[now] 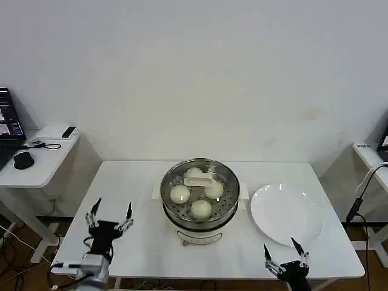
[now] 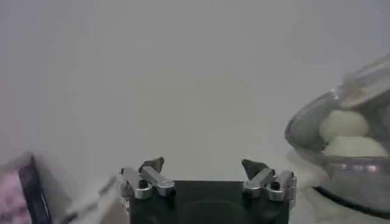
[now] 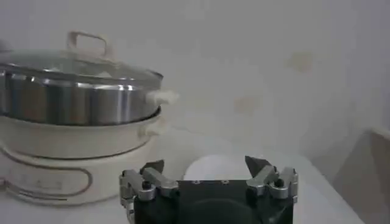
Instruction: Take steamed baozi put them in steamer then cover it.
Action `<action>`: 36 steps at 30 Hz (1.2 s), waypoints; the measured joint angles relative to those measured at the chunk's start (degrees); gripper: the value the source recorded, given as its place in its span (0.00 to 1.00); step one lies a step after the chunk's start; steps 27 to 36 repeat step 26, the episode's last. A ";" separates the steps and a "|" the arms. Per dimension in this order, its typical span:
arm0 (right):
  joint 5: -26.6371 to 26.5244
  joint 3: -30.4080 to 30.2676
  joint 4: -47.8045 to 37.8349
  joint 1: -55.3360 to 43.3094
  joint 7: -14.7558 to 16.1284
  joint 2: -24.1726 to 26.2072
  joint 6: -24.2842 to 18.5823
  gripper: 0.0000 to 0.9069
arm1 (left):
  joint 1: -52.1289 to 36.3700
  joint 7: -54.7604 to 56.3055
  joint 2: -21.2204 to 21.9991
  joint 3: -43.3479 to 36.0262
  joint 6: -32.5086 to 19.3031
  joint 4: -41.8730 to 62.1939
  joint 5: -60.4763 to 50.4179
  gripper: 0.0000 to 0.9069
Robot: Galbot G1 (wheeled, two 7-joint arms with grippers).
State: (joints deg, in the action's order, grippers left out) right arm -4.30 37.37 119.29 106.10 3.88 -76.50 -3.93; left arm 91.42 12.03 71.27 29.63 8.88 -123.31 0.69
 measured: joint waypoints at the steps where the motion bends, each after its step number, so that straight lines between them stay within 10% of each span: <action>1: -0.31 -0.27 0.00 0.04 -0.31 0.43 0.22 1.00 | 0.87 0.11 0.30 0.33 -0.72 0.18 1.14 1.00; 36: -3.20 -4.17 0.81 1.20 -5.22 2.96 1.88 1.00 | 9.49 0.73 3.21 1.25 -5.32 0.83 7.42 1.00</action>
